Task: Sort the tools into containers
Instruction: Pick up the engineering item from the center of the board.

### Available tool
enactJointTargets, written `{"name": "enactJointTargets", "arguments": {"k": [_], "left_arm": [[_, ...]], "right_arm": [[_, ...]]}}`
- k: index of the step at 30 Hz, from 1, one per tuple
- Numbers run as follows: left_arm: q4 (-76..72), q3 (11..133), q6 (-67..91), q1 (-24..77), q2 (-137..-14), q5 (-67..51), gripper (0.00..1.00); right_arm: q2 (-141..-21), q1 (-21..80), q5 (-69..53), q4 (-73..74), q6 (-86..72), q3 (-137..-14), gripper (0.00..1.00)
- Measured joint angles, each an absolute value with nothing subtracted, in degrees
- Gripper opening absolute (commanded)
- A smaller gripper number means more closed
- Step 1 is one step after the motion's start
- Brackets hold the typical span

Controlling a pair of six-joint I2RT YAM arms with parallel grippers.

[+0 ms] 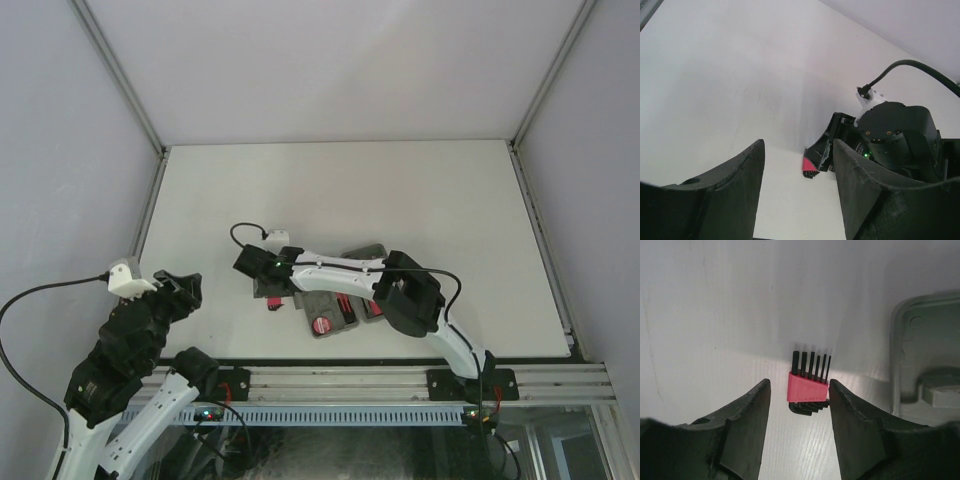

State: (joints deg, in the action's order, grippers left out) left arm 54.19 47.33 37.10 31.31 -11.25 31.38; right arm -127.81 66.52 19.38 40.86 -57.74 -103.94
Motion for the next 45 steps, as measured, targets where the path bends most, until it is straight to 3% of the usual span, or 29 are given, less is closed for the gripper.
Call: {"name": "enactJointTargets", "arguments": {"k": [18,28,34,45], "left_arm": [[54.17,47.31,37.10,31.31,-11.25,31.35,0.61],[54.15,47.31,37.08,31.31,-11.60,31.31,0.61],[54.13,47.29,37.01,31.31,-11.60,31.22,0.62],[54.13,47.29,36.95,31.31,-11.60,30.85,0.62]], "right_arm": [[-132.11,67.18,18.35,47.59,-57.74,-108.97,0.50],[-134.10,67.55,16.78,50.11,-57.60,-111.87,0.35],[-137.32,67.53,15.70,54.19,-57.39,-117.89,0.33],[-139.44,66.83,13.91,59.37,-56.10,-122.26,0.39]]}}
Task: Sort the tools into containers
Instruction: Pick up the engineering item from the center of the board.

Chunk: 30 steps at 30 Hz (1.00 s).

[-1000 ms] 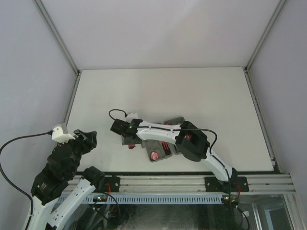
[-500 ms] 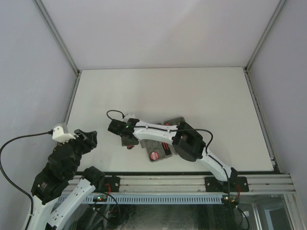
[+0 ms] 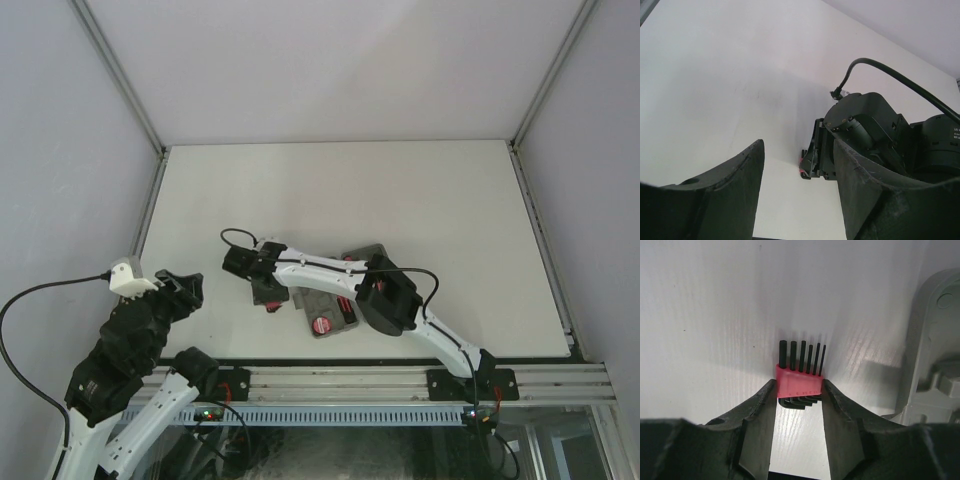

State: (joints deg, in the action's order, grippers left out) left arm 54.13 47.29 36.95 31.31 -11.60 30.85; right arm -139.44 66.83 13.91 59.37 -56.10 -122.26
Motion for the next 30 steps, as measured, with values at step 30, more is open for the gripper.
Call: {"name": "enactJointTargets", "arguments": {"k": [30], "left_arm": [[54.11,47.29,36.95,31.31,-11.62,30.87,0.62]], "right_arm": [[-136.31,66.96,13.23,59.75,-52.47,-116.38,0.34]]}}
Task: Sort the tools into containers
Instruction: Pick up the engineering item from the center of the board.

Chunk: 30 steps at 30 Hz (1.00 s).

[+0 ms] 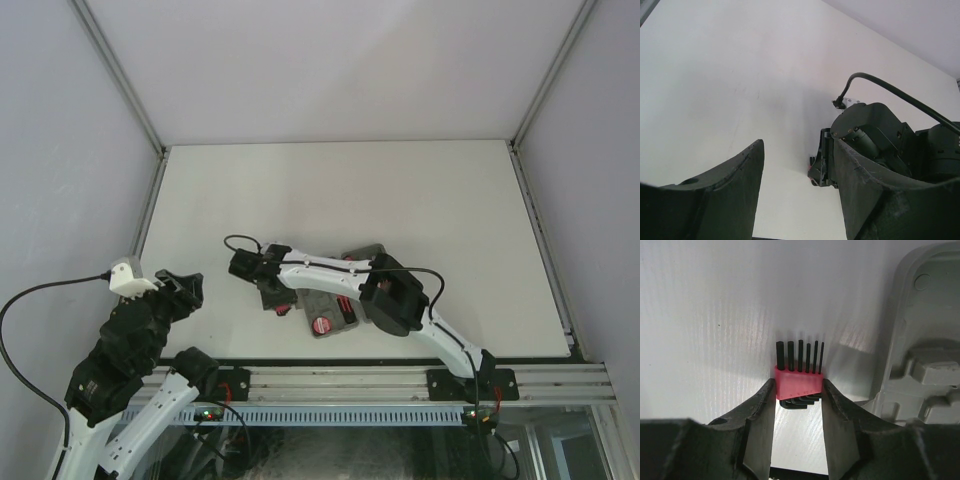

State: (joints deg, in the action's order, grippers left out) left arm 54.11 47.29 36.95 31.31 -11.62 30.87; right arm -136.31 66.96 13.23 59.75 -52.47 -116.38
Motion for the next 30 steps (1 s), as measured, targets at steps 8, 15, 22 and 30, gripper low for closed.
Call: {"name": "enactJointTargets", "arguments": {"k": [8,15,22,30], "left_arm": [[54.11,47.29,36.97,31.31,-11.60,30.94,0.62],[54.11,47.29,36.97,31.31,-11.60,31.18,0.62],[54.11,47.29,36.99,31.31,-11.60,31.24,0.62],[54.11,47.29,36.99,31.31,-11.60,31.22,0.62]], "right_arm": [[-134.39,67.44,12.78,56.51,-50.89,-113.51,0.34],[-129.29,67.53,12.45,53.25,-50.74,-108.81,0.34],[-119.00,66.28,12.73,48.71,-51.92,-100.36,0.34],[-112.92,61.80,13.19,46.09,-54.65,-89.25,0.35]]}}
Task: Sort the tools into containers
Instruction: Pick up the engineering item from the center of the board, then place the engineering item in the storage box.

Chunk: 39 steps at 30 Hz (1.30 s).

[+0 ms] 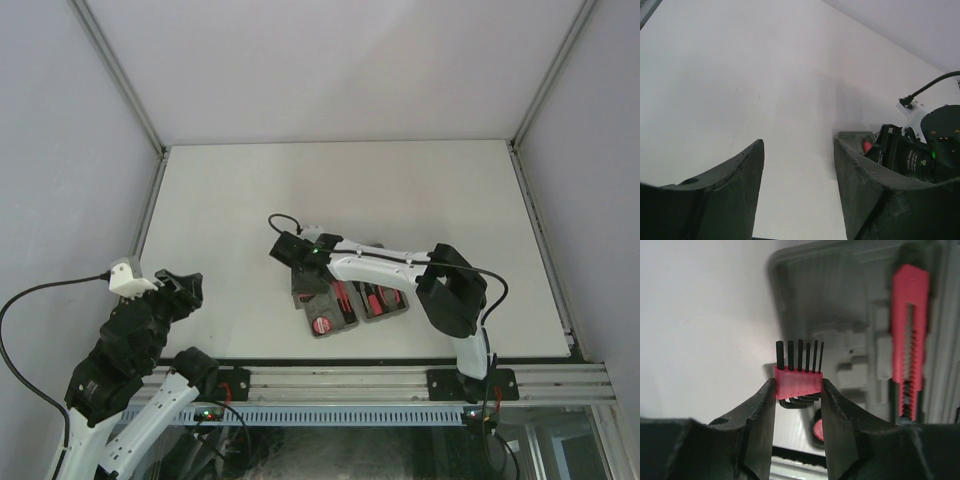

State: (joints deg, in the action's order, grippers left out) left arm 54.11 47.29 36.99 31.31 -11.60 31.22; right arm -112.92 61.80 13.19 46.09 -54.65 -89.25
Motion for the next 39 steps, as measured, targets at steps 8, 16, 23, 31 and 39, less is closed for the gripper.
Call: {"name": "enactJointTargets", "arguments": {"k": [8,16,23,31,39], "left_arm": [[54.11,47.29,36.97,31.31,-11.60,31.22,0.62],[54.11,47.29,36.97,31.31,-11.60,31.14,0.62],[54.11,47.29,36.95,31.31,-11.60,31.05,0.62],[54.11,47.29,36.95,31.31,-11.60,30.79,0.62],[54.11,47.29,36.95,31.31,-11.60,30.70,0.63]], "right_arm": [[-113.01,57.80,13.21,44.21,-56.16,-87.05,0.37],[-114.56,55.66,11.49,40.18,-58.19,-86.98,0.42],[-114.89,54.54,9.89,35.24,-61.43,-83.85,0.49],[-114.87,54.11,9.98,31.68,-64.01,-80.73,0.46],[-113.78,54.15,9.98,29.39,-64.10,-78.50,0.35]]}}
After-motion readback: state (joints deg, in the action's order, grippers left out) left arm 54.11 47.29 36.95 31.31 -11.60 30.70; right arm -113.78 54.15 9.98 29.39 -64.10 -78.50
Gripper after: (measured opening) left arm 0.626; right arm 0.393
